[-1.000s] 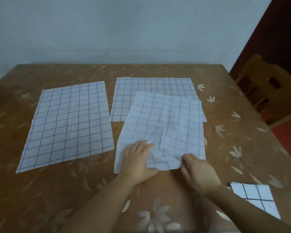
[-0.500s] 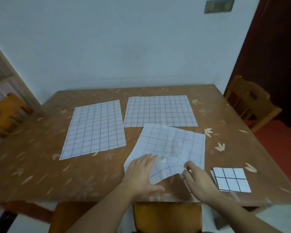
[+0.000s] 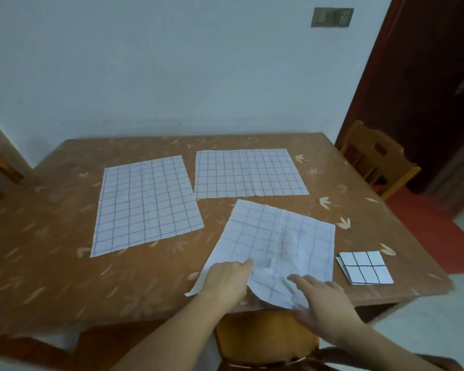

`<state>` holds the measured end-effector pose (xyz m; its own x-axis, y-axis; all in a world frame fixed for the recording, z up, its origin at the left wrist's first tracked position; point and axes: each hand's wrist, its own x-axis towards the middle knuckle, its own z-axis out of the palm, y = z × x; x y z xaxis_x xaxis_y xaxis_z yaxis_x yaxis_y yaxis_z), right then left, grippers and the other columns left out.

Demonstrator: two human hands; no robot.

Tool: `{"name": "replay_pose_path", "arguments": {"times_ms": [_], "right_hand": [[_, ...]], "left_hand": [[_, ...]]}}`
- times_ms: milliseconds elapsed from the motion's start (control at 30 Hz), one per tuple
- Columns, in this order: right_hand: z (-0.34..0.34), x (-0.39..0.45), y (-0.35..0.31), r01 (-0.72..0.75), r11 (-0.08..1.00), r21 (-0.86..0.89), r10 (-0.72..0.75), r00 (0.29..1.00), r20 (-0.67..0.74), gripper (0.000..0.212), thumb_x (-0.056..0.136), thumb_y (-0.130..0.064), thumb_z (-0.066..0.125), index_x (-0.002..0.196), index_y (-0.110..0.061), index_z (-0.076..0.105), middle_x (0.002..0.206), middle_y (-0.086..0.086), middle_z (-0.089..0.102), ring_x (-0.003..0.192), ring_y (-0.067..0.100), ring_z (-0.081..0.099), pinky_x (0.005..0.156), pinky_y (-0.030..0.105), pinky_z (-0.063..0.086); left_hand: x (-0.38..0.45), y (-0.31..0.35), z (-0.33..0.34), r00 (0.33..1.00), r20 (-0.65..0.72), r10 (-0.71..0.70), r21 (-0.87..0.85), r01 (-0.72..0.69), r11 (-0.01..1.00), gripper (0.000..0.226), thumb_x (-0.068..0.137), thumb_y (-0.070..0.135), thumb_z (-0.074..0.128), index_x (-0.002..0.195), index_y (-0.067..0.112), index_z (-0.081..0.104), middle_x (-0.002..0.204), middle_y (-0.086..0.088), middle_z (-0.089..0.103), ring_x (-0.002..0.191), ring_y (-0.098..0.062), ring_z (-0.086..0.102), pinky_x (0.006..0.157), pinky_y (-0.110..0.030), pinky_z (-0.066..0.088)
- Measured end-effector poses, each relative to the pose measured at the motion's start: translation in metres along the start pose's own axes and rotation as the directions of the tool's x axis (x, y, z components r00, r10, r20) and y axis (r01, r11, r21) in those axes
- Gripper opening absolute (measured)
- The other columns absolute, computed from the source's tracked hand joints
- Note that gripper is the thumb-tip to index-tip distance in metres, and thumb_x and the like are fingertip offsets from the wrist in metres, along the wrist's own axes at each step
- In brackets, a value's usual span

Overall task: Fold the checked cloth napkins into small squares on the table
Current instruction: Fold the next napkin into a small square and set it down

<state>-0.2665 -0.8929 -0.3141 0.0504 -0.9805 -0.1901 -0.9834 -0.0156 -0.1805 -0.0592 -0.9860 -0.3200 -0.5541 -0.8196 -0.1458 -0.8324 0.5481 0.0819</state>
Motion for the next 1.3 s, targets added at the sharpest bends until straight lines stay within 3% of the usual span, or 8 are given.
{"name": "replay_pose_path", "arguments": {"times_ms": [133,333,500,633,800,900,1100,1300], "right_hand": [[-0.003,-0.009,0.002,-0.141,0.988,-0.063,0.139,0.989,-0.046,0.006,0.09,-0.037,0.049,0.092,-0.036,0.054,0.093,-0.011,0.062,0.084,0.007,0.055,0.084,0.024,0.037],[-0.027,-0.015,0.023,-0.278,0.961,-0.001,0.277,0.958,0.071,0.01,0.087,-0.03,0.056,0.093,-0.031,0.065,0.083,-0.014,0.06,0.072,0.003,0.056,0.055,0.017,0.042],[-0.047,-0.004,0.06,-0.29,0.951,0.11,0.278,0.954,0.116,0.016,0.09,-0.036,0.059,0.077,-0.027,0.063,0.072,-0.012,0.061,0.057,-0.001,0.05,0.051,0.013,0.036],[-0.064,0.021,0.101,-0.377,0.807,0.455,0.379,0.921,0.092,0.024,0.082,-0.028,0.072,0.067,-0.01,0.067,0.047,-0.008,0.053,0.042,0.003,0.044,0.045,0.016,0.03],[-0.053,0.073,0.143,-0.427,0.401,0.81,0.46,0.859,0.225,0.013,0.078,-0.013,0.076,0.088,-0.004,0.074,0.083,0.01,0.076,0.08,0.028,0.073,0.083,0.046,0.057],[-0.036,0.108,0.158,-0.436,0.296,0.85,0.518,0.821,0.24,0.009,0.079,-0.009,0.075,0.084,-0.002,0.072,0.08,0.013,0.075,0.072,0.024,0.072,0.065,0.036,0.057],[0.0,0.164,0.178,-0.426,0.418,0.802,0.645,0.761,0.067,0.018,0.083,-0.015,0.07,0.074,-0.019,0.056,0.061,-0.005,0.058,0.051,0.015,0.055,0.045,0.022,0.038],[0.024,0.165,0.167,-0.435,0.699,0.568,0.601,0.788,-0.136,0.069,0.081,-0.028,0.069,0.141,-0.02,0.035,0.142,0.01,0.04,0.124,0.032,0.043,0.095,0.044,0.04]], "left_hand": [[-0.009,-0.02,0.0,0.986,-0.001,0.167,0.118,-0.165,0.979,0.04,0.083,0.005,0.051,0.121,0.017,0.048,0.096,-0.006,0.065,0.083,-0.03,0.062,0.06,-0.036,0.035],[-0.007,-0.058,-0.019,0.983,0.039,0.18,0.176,-0.185,0.967,0.018,0.087,0.004,0.046,0.081,0.02,0.051,0.072,0.0,0.055,0.067,-0.023,0.055,0.053,-0.035,0.034],[0.016,-0.086,-0.038,0.976,0.181,0.122,-0.268,-0.07,0.961,0.018,0.09,0.032,0.059,0.077,0.026,0.069,0.08,0.013,0.068,0.076,-0.003,0.06,0.06,-0.022,0.042],[0.05,-0.098,-0.053,0.977,0.212,-0.004,-0.606,0.135,0.784,0.02,0.082,0.04,0.07,0.068,0.027,0.063,0.077,0.011,0.059,0.074,-0.008,0.057,0.075,-0.028,0.045],[0.095,-0.097,-0.053,0.961,0.138,-0.24,-0.859,0.237,0.454,0.018,0.078,0.029,0.079,0.066,0.041,0.073,0.076,0.022,0.071,0.073,0.003,0.067,0.059,-0.013,0.047],[0.132,-0.09,-0.035,0.888,0.075,-0.454,-0.923,0.235,0.306,0.012,0.08,0.023,0.077,0.083,0.032,0.071,0.084,0.016,0.073,0.085,-0.009,0.07,0.058,-0.015,0.049],[0.167,-0.046,0.023,0.816,-0.434,-0.381,-0.528,0.113,0.842,0.053,0.087,0.022,0.067,0.135,0.023,0.047,0.144,0.0,0.046,0.136,-0.019,0.038,0.108,-0.041,0.035],[0.148,-0.003,0.086,0.997,-0.044,0.064,-0.269,-0.074,0.96,0.06,0.09,0.069,0.027,0.145,0.055,0.008,0.159,0.019,-0.002,0.148,-0.011,-0.01,0.118,-0.043,-0.01]]}}
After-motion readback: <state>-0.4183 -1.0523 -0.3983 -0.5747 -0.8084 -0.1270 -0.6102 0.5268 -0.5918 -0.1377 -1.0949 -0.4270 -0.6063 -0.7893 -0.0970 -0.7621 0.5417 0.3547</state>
